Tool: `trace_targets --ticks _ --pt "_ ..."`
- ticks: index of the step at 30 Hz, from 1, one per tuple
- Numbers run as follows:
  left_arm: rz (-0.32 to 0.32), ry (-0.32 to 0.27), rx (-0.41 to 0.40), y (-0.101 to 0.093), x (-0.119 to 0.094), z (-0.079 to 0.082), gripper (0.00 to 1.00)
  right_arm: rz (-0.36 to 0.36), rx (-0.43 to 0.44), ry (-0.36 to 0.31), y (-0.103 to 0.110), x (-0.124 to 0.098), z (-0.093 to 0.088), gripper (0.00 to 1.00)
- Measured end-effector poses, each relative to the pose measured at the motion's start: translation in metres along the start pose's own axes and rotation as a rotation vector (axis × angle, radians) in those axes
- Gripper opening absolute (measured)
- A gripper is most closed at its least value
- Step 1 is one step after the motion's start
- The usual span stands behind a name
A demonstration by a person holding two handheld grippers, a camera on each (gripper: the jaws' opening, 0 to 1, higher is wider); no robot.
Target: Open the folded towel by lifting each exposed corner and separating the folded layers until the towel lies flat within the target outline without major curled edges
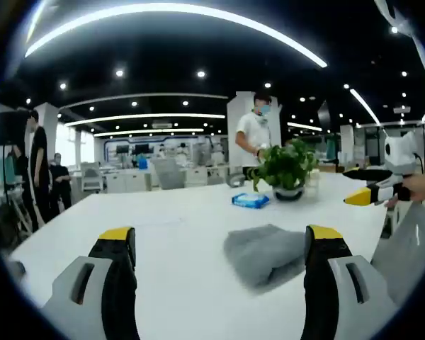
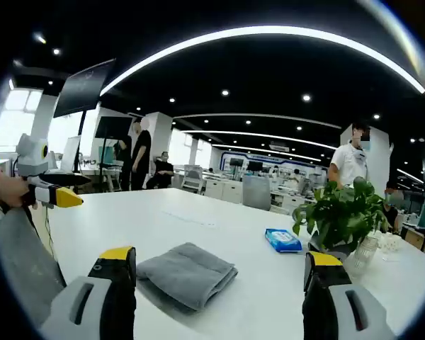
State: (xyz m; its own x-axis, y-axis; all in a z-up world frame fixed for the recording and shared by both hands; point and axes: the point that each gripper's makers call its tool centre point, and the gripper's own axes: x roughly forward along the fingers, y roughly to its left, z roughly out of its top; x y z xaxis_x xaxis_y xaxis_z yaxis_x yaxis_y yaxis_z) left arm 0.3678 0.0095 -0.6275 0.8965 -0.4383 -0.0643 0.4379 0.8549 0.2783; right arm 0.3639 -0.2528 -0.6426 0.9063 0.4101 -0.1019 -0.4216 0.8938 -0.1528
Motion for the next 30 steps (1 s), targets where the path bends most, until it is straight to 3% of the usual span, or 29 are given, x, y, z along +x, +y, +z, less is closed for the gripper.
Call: trace_targets --ticks 1,3,5,6,8,10,14,20,30 --pt "-0.002 0.067 -0.037 0.004 -0.005 -0.014 0.99 0.04 0.04 0.074 0.006 -0.001 -0.011 1.0" --pt "0.016 0.142 -0.054 0.01 -0.011 -0.031 0.99 0.029 0.023 0.065 0.001 0.003 -0.01 1.0" --pt "0.02 0.178 -0.088 0.009 -0.013 -0.048 0.92 0.022 0.035 0.066 -0.003 0.002 -0.012 1.0" --pt "0.0 0.197 -0.144 0.003 -0.011 -0.056 0.89 0.006 0.068 0.058 -0.006 0.0 -0.011 1.0" --pt "-0.036 0.265 -0.154 -0.004 -0.009 -0.064 0.91 -0.021 0.081 0.077 -0.014 -0.001 -0.015 1.0" --pt "-0.06 0.213 -0.122 -0.009 -0.005 -0.054 0.9 -0.032 0.093 0.095 -0.018 -0.001 -0.02 1.0" --pt "-0.036 0.203 -0.146 -0.004 -0.009 -0.054 0.91 -0.03 0.106 0.096 -0.016 -0.003 -0.02 1.0" --pt "0.018 0.136 -0.258 0.011 -0.012 -0.046 0.91 0.011 0.011 0.12 -0.002 -0.002 -0.022 1.0" --pt "0.036 0.107 -0.279 0.015 -0.014 -0.041 0.91 -0.002 -0.006 0.138 -0.005 -0.003 -0.025 1.0"
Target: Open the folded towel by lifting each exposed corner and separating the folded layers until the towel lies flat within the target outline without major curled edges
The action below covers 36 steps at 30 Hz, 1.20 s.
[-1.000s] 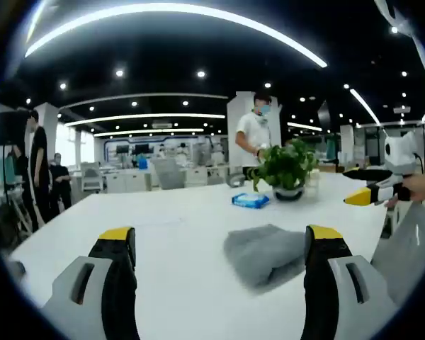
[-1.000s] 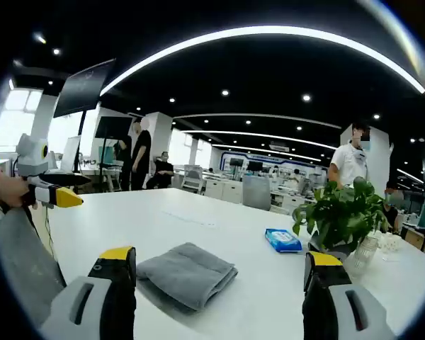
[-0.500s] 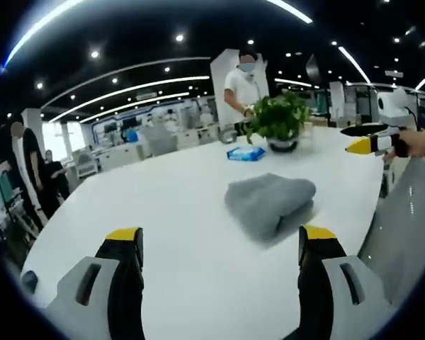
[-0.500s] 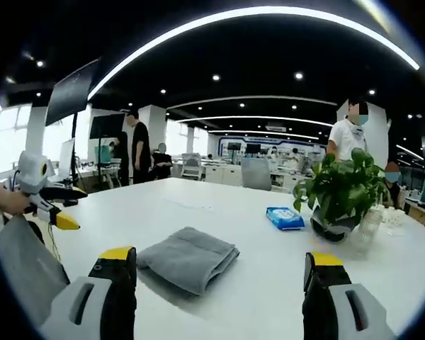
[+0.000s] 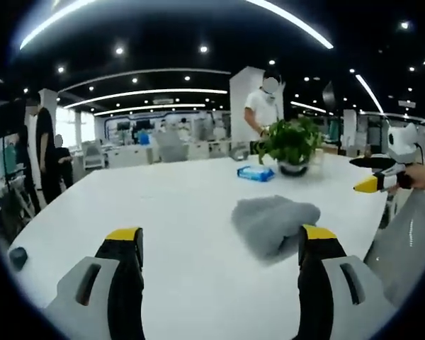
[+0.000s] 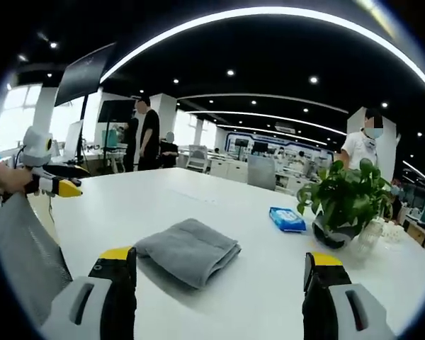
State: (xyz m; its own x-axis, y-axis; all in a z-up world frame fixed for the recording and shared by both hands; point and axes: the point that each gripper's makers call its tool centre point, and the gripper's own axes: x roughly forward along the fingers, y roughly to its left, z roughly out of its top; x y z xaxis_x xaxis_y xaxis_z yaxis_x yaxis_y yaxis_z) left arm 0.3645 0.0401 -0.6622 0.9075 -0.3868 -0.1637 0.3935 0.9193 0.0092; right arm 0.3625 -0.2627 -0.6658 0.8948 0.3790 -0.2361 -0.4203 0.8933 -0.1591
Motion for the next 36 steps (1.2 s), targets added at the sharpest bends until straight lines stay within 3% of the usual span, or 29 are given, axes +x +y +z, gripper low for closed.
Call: trace_targets --ticks 3,6,9,20,24,26,29,32,36 --pt "0.005 -0.013 -0.009 0.002 0.0 0.002 0.92 0.012 -0.005 0.014 0.002 0.001 -0.003 0.99" --pt "0.028 -0.02 -0.01 0.007 -0.002 0.003 0.91 0.014 -0.02 0.017 0.003 0.0 -0.003 0.9" --pt "0.034 -0.007 0.004 0.007 -0.001 0.001 0.93 0.02 -0.026 0.026 0.004 0.002 -0.005 0.94" --pt "-0.023 0.041 0.099 -0.009 0.003 -0.006 0.92 0.023 -0.064 0.054 0.006 0.002 -0.01 0.92" --pt "-0.014 -0.034 0.036 -0.005 -0.001 0.008 0.92 0.019 -0.049 0.036 0.005 0.001 -0.006 0.92" --pt "0.008 -0.029 -0.024 0.004 -0.002 0.005 0.92 0.011 -0.035 0.039 0.003 0.001 -0.007 0.92" --pt "0.022 -0.034 -0.048 0.01 -0.003 0.005 0.92 -0.001 -0.026 0.038 0.0 0.001 -0.006 0.92" --pt "0.029 -0.039 -0.026 0.009 -0.003 0.006 0.91 -0.004 -0.023 0.041 0.0 0.0 -0.007 0.9" --pt "-0.009 -0.009 -0.005 0.0 0.0 0.001 0.88 -0.009 -0.019 0.047 -0.001 -0.001 -0.007 0.84"
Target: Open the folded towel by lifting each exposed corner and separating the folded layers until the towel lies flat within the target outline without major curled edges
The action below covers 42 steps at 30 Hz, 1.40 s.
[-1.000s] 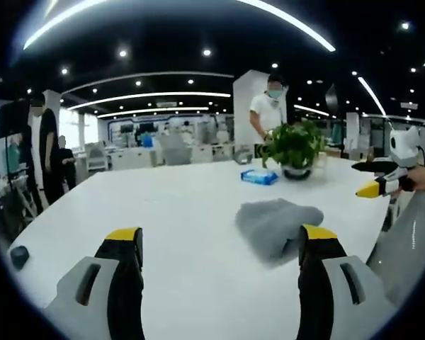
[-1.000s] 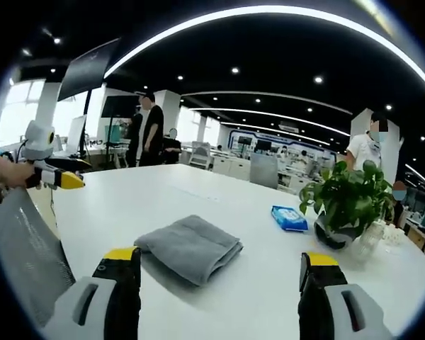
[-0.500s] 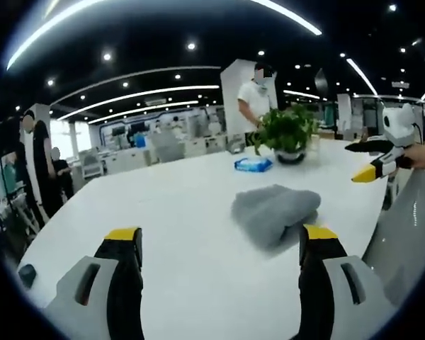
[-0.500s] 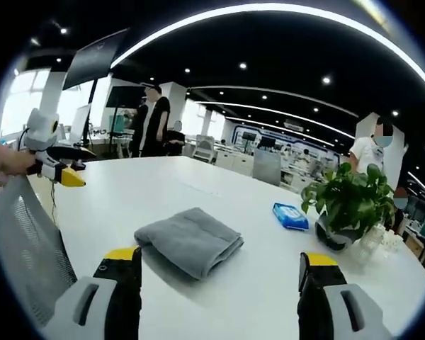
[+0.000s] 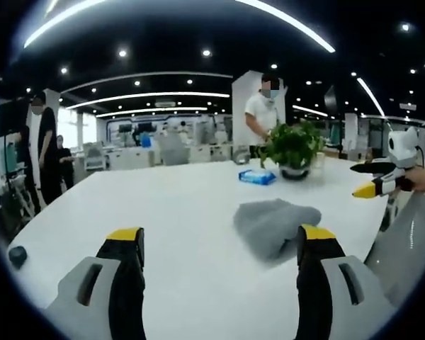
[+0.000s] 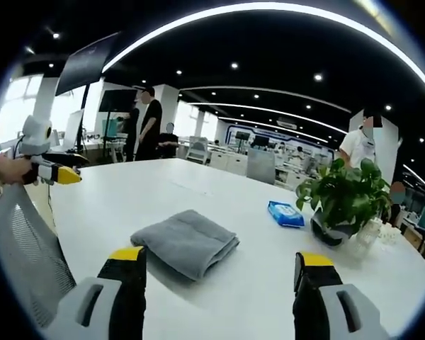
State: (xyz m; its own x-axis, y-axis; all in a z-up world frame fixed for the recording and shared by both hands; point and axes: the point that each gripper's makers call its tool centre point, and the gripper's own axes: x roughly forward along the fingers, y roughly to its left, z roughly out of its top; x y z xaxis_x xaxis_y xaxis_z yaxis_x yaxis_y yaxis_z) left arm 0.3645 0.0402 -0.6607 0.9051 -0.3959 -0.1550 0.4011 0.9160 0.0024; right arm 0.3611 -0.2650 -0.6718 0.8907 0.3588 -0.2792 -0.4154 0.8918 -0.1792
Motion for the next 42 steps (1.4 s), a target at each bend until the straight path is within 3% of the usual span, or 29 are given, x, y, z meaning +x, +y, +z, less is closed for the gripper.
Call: trace_targets --ticks 8,14,19,22,26,29,32,35,37,42 --pt "-0.034 0.029 0.05 -0.01 0.001 -0.003 0.78 0.0 0.036 0.014 -0.001 -0.002 -0.001 0.74" --pt "-0.077 0.054 0.083 -0.021 0.003 -0.007 0.75 0.018 0.096 0.043 0.001 -0.003 -0.004 0.67" --pt "-0.092 0.094 0.096 -0.023 0.004 -0.013 0.73 0.024 0.087 0.053 0.003 -0.002 -0.005 0.65" --pt "-0.098 0.116 0.105 -0.025 0.005 -0.017 0.74 0.048 0.144 0.06 0.005 -0.001 -0.006 0.62" --pt "-0.119 0.139 0.163 -0.033 0.005 -0.019 0.7 0.069 0.238 0.057 0.005 -0.001 0.001 0.53" --pt "-0.148 0.182 0.216 -0.042 0.006 -0.025 0.7 0.053 0.216 0.043 0.002 0.002 0.006 0.45" --pt "-0.155 0.186 0.239 -0.045 0.01 -0.021 0.69 0.063 0.217 0.029 0.007 0.01 0.016 0.43" --pt "-0.16 0.158 0.153 -0.049 0.023 -0.006 0.65 0.085 0.16 0.026 0.014 0.026 0.022 0.41" --pt "-0.177 0.131 0.101 -0.053 0.041 0.001 0.63 0.09 0.112 0.045 0.017 0.043 0.018 0.35" --pt "-0.168 0.147 0.165 -0.058 0.085 -0.014 0.57 0.097 0.33 0.043 0.02 0.078 0.008 0.22"
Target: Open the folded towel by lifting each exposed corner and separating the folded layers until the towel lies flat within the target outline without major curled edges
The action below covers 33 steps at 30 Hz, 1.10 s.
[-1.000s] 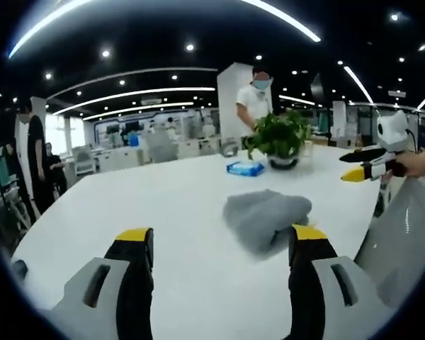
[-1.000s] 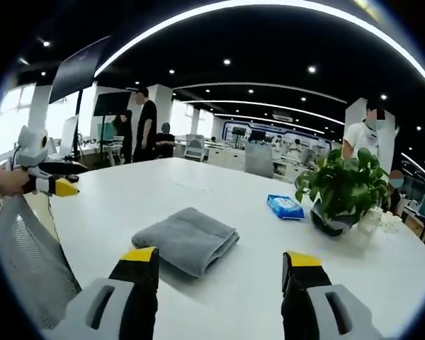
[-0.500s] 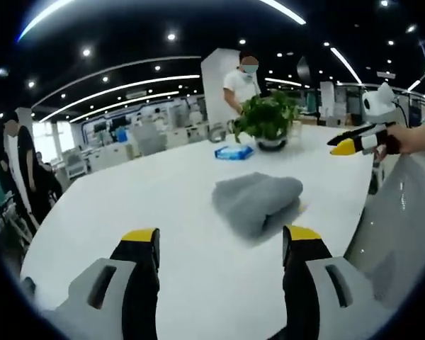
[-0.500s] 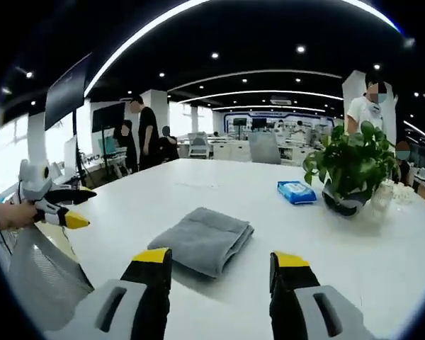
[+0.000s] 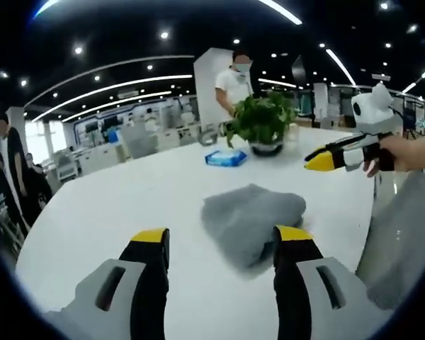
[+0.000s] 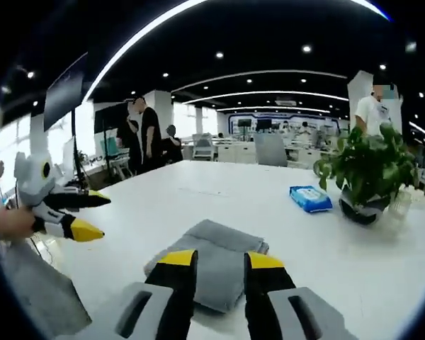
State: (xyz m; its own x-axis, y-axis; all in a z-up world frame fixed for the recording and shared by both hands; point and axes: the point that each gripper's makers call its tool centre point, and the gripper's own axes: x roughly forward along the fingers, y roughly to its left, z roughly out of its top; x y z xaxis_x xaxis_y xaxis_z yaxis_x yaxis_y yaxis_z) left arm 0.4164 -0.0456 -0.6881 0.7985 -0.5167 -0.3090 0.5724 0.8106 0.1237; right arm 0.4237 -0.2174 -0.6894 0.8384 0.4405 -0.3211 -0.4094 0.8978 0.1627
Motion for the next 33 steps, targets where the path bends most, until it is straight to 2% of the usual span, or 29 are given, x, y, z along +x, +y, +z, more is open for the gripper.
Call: trace_targets --ticks 2,3,4,5,6,7,8,9,11,12,14,15,16,18,21,26,28,29,33 --pt "-0.021 0.015 -0.004 -0.005 0.01 -0.01 0.58 0.0 0.122 0.042 -0.005 0.01 -0.019 0.23" --pt "-0.023 0.03 -0.012 -0.008 0.012 -0.019 0.58 -0.001 0.131 0.075 -0.008 0.01 -0.032 0.24" --pt "-0.024 0.04 -0.014 -0.009 0.013 -0.022 0.58 -0.005 0.137 0.086 -0.01 0.01 -0.036 0.24" --pt "-0.022 0.088 0.008 -0.01 0.012 -0.036 0.57 -0.012 0.121 0.127 -0.012 0.007 -0.051 0.24" --pt "-0.012 0.11 0.031 -0.009 0.012 -0.046 0.57 -0.023 0.157 0.166 -0.013 0.005 -0.057 0.25" --pt "-0.016 0.136 0.058 -0.009 0.012 -0.049 0.57 -0.016 0.181 0.152 -0.011 0.006 -0.055 0.26" --pt "-0.017 0.127 0.088 -0.009 0.014 -0.046 0.57 -0.022 0.175 0.113 -0.014 0.009 -0.049 0.26" --pt "-0.015 0.106 0.099 -0.01 0.016 -0.042 0.57 -0.025 0.181 0.124 -0.015 0.012 -0.05 0.27" --pt "-0.022 0.104 0.06 -0.014 0.02 -0.042 0.57 -0.018 0.212 0.168 -0.013 0.017 -0.062 0.32" --pt "-0.033 0.111 0.051 -0.018 0.021 -0.044 0.57 -0.035 0.189 0.206 -0.014 0.018 -0.071 0.35" --pt "-0.075 0.124 0.117 -0.03 0.022 -0.047 0.57 -0.061 0.129 0.268 -0.018 0.017 -0.085 0.4" --pt "-0.1 0.135 0.175 -0.037 0.023 -0.05 0.57 -0.055 0.114 0.283 -0.017 0.017 -0.087 0.4" --pt "-0.106 0.139 0.201 -0.038 0.023 -0.051 0.56 -0.058 0.102 0.289 -0.017 0.018 -0.089 0.38" --pt "-0.113 0.145 0.202 -0.042 0.023 -0.052 0.56 -0.049 0.109 0.297 -0.014 0.02 -0.092 0.36" --pt "-0.115 0.139 0.187 -0.04 0.023 -0.051 0.55 -0.033 0.087 0.38 -0.011 0.017 -0.11 0.27" --pt "-0.103 0.145 0.164 -0.035 0.022 -0.052 0.54 0.001 0.099 0.364 -0.005 0.018 -0.106 0.15" --pt "-0.104 0.149 0.167 -0.036 0.022 -0.053 0.54 0.005 0.069 0.36 -0.004 0.017 -0.104 0.12" --pt "-0.105 0.151 0.175 -0.036 0.022 -0.054 0.53 0.007 0.019 0.354 -0.004 0.017 -0.102 0.11" --pt "-0.117 0.155 0.186 -0.039 0.023 -0.054 0.53 0.018 -0.033 0.326 -0.001 0.017 -0.093 0.06"
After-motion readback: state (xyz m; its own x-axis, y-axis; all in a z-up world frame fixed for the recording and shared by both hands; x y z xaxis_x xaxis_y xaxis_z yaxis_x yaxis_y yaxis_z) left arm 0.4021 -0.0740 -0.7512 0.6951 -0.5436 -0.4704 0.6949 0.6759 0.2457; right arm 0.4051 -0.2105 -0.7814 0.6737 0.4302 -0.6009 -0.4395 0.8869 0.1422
